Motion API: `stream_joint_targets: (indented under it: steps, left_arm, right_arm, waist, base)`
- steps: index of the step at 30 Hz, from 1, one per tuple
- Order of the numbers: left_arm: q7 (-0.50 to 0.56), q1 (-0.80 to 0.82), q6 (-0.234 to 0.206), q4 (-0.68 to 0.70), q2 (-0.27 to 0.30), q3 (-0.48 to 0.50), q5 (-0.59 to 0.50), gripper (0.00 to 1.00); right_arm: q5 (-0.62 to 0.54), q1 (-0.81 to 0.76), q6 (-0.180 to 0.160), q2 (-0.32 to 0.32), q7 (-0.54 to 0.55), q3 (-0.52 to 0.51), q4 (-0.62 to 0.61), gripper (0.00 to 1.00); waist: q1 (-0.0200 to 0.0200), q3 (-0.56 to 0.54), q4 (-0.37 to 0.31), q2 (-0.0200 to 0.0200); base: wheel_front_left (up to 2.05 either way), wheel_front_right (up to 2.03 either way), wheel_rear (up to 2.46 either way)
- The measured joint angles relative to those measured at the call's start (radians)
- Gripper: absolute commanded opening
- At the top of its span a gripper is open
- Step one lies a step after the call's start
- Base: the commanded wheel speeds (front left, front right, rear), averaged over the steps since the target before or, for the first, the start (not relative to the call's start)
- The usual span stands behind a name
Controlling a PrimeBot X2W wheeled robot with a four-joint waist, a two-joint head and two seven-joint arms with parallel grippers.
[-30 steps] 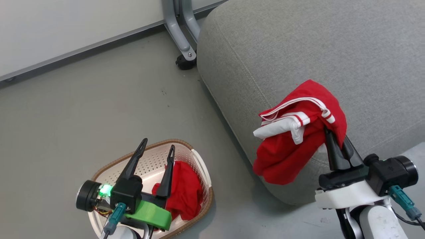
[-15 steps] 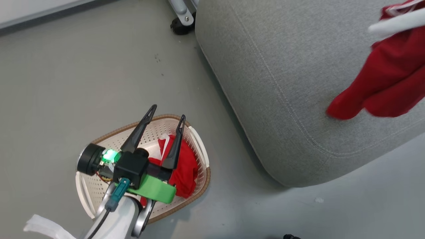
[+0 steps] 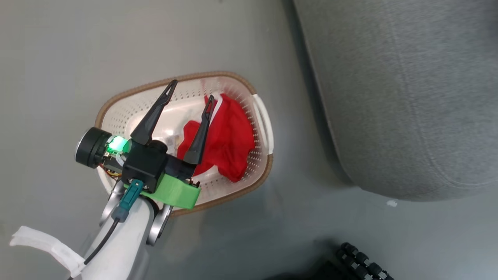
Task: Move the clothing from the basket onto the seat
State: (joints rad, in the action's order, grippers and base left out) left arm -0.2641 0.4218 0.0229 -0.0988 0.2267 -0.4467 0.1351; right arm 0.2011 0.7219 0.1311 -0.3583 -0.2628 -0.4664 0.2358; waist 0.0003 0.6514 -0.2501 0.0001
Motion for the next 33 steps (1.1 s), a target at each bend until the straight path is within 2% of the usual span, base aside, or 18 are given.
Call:
stream_joint_targets:
  steps: [5,6,7,8,13,16,20,25,33]
  left_arm:
    - [0.000,0.009,0.008,-0.011,-0.023,-0.004,-0.005,1.00]
    - [0.000,0.009,0.008,-0.016,-0.026,-0.003,-0.006,1.00]
    - [0.000,0.009,0.008,-0.019,-0.029,-0.002,-0.007,1.00]
    - [0.000,0.009,0.008,-0.024,-0.032,-0.002,-0.007,1.00]
    - [0.000,-0.003,0.007,-0.040,-0.058,0.016,-0.003,1.00]
    - [0.000,-0.026,-0.003,-0.058,-0.072,0.042,0.008,1.00]
    - [0.000,-0.079,-0.013,-0.081,-0.097,0.079,0.031,1.00]
    - [0.000,-0.152,-0.021,-0.112,-0.129,0.124,0.048,1.00]
    - [0.000,-0.289,-0.032,-0.134,-0.158,0.193,0.072,1.00]
  right_arm:
    - [-0.013,0.037,0.000,0.037,0.000,-0.007,0.131,0.00]
    - [-0.022,0.037,0.000,0.043,0.000,-0.009,0.152,0.42]
    - [-0.033,0.039,0.000,0.049,0.000,-0.018,0.170,0.93]
    - [-0.046,0.040,0.000,0.056,0.000,-0.034,0.186,1.00]
    - [-0.121,0.022,0.000,0.088,0.000,-0.078,0.188,1.00]
    - [-0.170,-0.039,0.000,0.136,0.000,-0.084,0.155,1.00]
    - [-0.185,-0.146,0.000,0.206,0.000,-0.042,0.101,1.00]
    - [-0.187,-0.287,0.000,0.260,0.000,-0.004,0.085,1.00]
    - [-0.184,-0.455,0.000,0.296,0.000,0.064,0.106,1.00]
  waist:
    - [0.0000,0.053,0.063,0.0000]
    - [0.0000,0.059,0.077,0.0000]
    - [-0.0001,0.064,0.090,0.0000]
    - [-0.0001,0.066,0.103,0.0000]
    - [-0.0001,0.048,0.136,0.0000]
    - [-0.0002,0.019,0.145,0.0000]
    - [-0.0003,-0.040,0.152,0.0000]
    - [-0.0003,-0.145,0.152,0.0000]
    - [-0.0003,-0.325,0.162,0.0000]
  base:
    - [0.00,0.00,0.00]
    - [0.00,0.00,0.00]
    - [0.00,0.00,0.00]
    - [0.00,0.00,0.00]
    - [0.00,0.00,0.00]
    - [0.00,0.00,0.00]
    - [0.00,0.00,0.00]
    - [0.00,0.00,0.00]
    - [0.00,0.00,0.00]
